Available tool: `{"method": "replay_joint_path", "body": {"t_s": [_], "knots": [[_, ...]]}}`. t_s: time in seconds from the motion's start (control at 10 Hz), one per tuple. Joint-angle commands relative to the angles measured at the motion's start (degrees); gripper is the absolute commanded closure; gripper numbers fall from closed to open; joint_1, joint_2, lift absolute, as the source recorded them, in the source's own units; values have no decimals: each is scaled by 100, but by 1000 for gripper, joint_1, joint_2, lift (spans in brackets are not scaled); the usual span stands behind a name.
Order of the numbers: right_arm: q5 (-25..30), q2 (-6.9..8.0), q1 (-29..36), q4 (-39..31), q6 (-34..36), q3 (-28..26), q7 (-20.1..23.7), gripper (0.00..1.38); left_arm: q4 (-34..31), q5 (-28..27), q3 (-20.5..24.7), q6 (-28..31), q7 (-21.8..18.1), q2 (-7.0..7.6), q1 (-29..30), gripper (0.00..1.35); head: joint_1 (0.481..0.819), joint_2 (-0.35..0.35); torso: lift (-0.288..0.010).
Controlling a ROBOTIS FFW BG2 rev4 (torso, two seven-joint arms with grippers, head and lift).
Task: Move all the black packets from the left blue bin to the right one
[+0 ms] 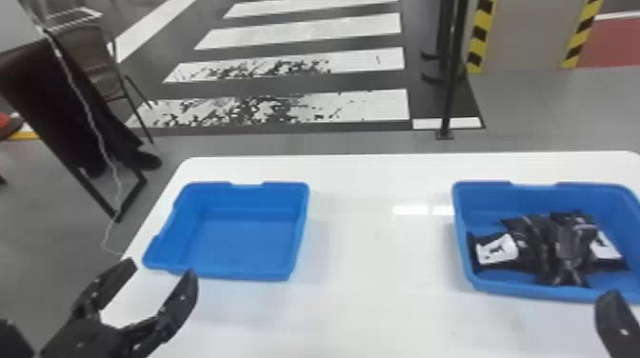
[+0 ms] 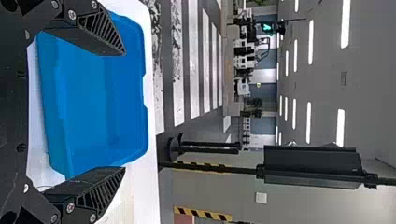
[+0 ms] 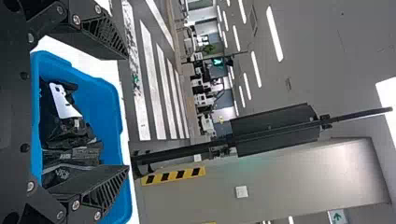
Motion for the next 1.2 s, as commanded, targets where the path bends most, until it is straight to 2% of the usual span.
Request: {"method": "replay_joint_path", "body": {"t_s": [0.0, 1.1], "knots": [[-14, 0, -2, 3, 0, -1, 0, 206, 0, -3, 0, 16, 0, -15, 0, 173, 695, 206, -138], [112, 0, -2, -11, 14, -1, 0, 206, 0, 20, 0, 86, 0, -15, 0, 173, 695, 209, -138]]}}
